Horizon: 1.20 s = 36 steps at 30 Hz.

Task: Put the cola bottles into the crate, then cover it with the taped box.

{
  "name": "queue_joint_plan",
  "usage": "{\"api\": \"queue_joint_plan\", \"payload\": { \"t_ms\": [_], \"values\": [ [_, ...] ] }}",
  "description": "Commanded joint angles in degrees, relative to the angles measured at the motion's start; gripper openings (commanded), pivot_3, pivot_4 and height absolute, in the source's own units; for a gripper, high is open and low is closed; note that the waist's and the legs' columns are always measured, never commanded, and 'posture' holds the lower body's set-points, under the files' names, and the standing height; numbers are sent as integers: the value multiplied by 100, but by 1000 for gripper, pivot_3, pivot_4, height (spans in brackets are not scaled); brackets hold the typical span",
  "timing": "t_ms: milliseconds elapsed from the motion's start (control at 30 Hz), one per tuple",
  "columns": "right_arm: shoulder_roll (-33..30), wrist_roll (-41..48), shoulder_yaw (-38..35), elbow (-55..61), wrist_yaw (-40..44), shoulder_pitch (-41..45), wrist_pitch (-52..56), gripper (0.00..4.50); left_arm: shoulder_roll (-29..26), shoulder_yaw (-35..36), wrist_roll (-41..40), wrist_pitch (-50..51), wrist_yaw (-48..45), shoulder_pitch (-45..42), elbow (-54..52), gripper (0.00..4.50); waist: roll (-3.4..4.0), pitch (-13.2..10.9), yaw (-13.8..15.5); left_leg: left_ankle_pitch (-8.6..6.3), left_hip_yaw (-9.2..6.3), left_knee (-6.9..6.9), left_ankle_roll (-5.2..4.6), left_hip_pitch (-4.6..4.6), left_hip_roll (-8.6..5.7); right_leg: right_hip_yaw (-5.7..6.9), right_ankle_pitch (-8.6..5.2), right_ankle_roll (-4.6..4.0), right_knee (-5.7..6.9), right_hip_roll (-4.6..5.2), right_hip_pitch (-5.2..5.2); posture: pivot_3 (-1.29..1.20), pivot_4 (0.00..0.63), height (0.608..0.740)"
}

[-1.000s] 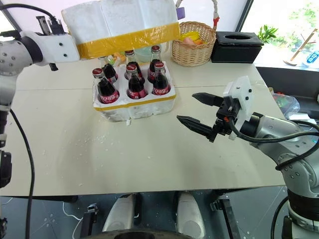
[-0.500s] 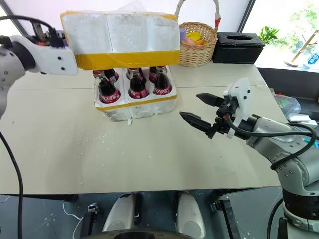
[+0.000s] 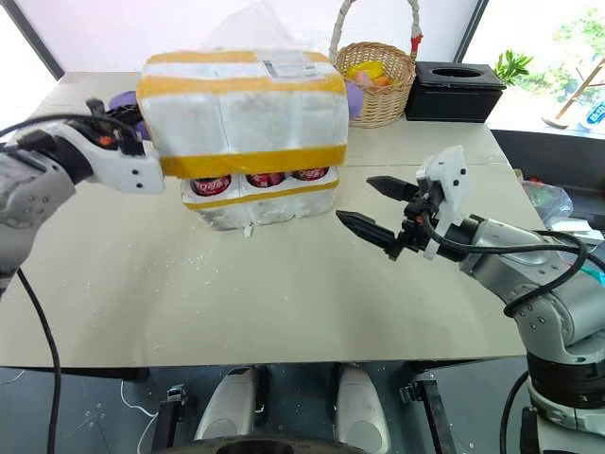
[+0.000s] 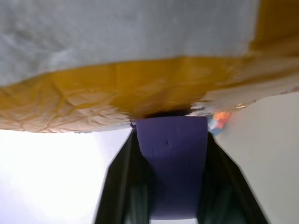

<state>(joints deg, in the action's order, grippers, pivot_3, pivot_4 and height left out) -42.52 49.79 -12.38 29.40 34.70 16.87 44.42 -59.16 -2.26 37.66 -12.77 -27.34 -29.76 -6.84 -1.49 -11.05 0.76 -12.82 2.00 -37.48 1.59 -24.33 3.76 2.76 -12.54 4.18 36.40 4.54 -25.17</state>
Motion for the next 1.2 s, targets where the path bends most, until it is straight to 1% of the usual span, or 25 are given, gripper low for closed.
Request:
{"api": "queue_joint_plan", "payload": {
  "t_ms": [33,67,100,133,167,367,467,567,667,733,767,800,833,900,933,967,1033,1067,1133,1200],
  "values": [
    [23,-11,-52,7,38,166,-102,4500,98,33,143,-409,586,25,111,2855,0,0,7,0,0,0,0,0,0,0,0,0,0,0,0,0,150,740],
    [22,-16,-47,-3,42,174,-100,4500,131,63,143,-409,643,36,168,3249,0,0,13,0,-1,0,0,-1,0,1,0,0,0,0,0,0,150,740],
    [21,-19,-44,-7,44,179,-99,4500,131,78,167,-388,648,70,226,3885,0,0,14,0,-1,-1,0,-2,0,1,0,0,0,0,0,0,150,740],
    [21,-18,-46,-8,45,180,-95,4500,79,83,183,-462,661,159,267,4398,0,0,12,0,0,-1,0,-3,0,1,0,0,-1,1,0,0,150,740],
    [21,-16,-48,-8,46,182,-92,4500,55,107,170,-472,653,278,289,4467,0,0,7,0,0,-1,0,-3,0,1,0,0,-2,1,0,0,150,740],
    [0,-8,-65,-32,61,174,-70,4500,-47,481,134,-421,732,1293,149,4467,2,1,-7,0,6,15,0,7,2,0,0,0,-3,2,-2,0,150,740],
    [-13,-19,-66,-66,90,181,-74,4500,-61,696,65,-346,718,1668,31,4467,2,1,-5,0,6,14,0,7,2,0,0,-1,-4,2,-2,0,150,740],
    [-21,-50,-46,-112,132,192,-90,4500,156,1107,-468,-23,514,1996,-94,4467,4,2,-6,0,9,15,1,7,2,-1,0,-1,-6,5,-2,0,150,740],
    [-27,-91,-25,-159,193,194,-116,4500,722,1682,-2000,905,-135,2084,-386,4467,5,2,-6,0,9,17,1,10,3,-1,0,-1,-6,5,-2,0,150,740],
    [-26,-134,-32,-209,245,205,-131,4500,778,1928,-2789,1164,-669,2121,-521,4467,3,2,-4,0,8,14,1,8,4,0,0,-1,-6,4,-2,0,150,740],
    [-34,-170,-37,-232,275,210,-145,4500,830,2104,-3282,1566,-957,2129,-606,4467,4,2,-4,0,8,14,1,7,4,0,0,-1,-6,4,-2,0,150,740],
    [-44,-205,-42,-258,306,216,-164,4500,848,2264,-3799,2125,-1271,2171,-730,4467,4,2,-4,0,9,14,1,7,3,0,0,-1,-6,4,-2,0,150,740],
    [-63,-238,-59,-287,344,219,-186,4500,973,2546,-4723,2750,-1540,2138,-952,4467,4,2,-6,0,9,13,1,7,3,-1,0,-1,-6,5,-2,0,150,740],
    [-116,-285,-116,-362,429,224,-227,4500,1131,3197,-6413,4693,-1548,1831,-1285,4467,4,1,-5,0,8,13,1,8,3,-1,0,-1,-6,4,-1,0,150,740],
    [-153,-302,-152,-407,473,229,-242,4500,1109,3462,-7074,5161,-1657,1754,-1421,4467,2,1,-6,0,3,10,1,7,3,0,0,-1,-5,2,1,0,150,740],
    [-207,-328,-193,-471,529,241,-260,4500,1053,3708,-7549,5460,-1725,1677,-1533,4467,3,1,-10,0,-2,9,1,7,4,1,0,-1,-5,-1,3,0,150,740],
    [-328,-349,-274,-594,670,264,-278,4500,813,4175,-8579,6467,-1750,1602,-1523,4467,2,1,-13,0,-1,7,1,8,2,0,0,0,-5,0,5,0,150,740],
    [-396,-332,-318,-639,754,270,-268,4500,668,4363,-8956,6779,-1890,1675,-1567,4467,3,1,-16,0,-3,5,1,8,2,0,0,0,-5,-1,7,0,150,740],
    [-535,-251,-419,-723,942,284,-230,4500,322,4636,-9517,7223,-2289,1977,-1727,4467,3,1,-23,0,-2,8,0,12,2,0,-1,-1,-5,-1,7,0,150,740],
    [-724,-139,-534,-858,1165,360,-126,4500,-85,4726,-9677,7398,-2850,2422,-1931,4467,5,0,-37,0,2,14,1,17,2,-1,-5,-7,-7,-1,7,0,150,740]
  ]
}}
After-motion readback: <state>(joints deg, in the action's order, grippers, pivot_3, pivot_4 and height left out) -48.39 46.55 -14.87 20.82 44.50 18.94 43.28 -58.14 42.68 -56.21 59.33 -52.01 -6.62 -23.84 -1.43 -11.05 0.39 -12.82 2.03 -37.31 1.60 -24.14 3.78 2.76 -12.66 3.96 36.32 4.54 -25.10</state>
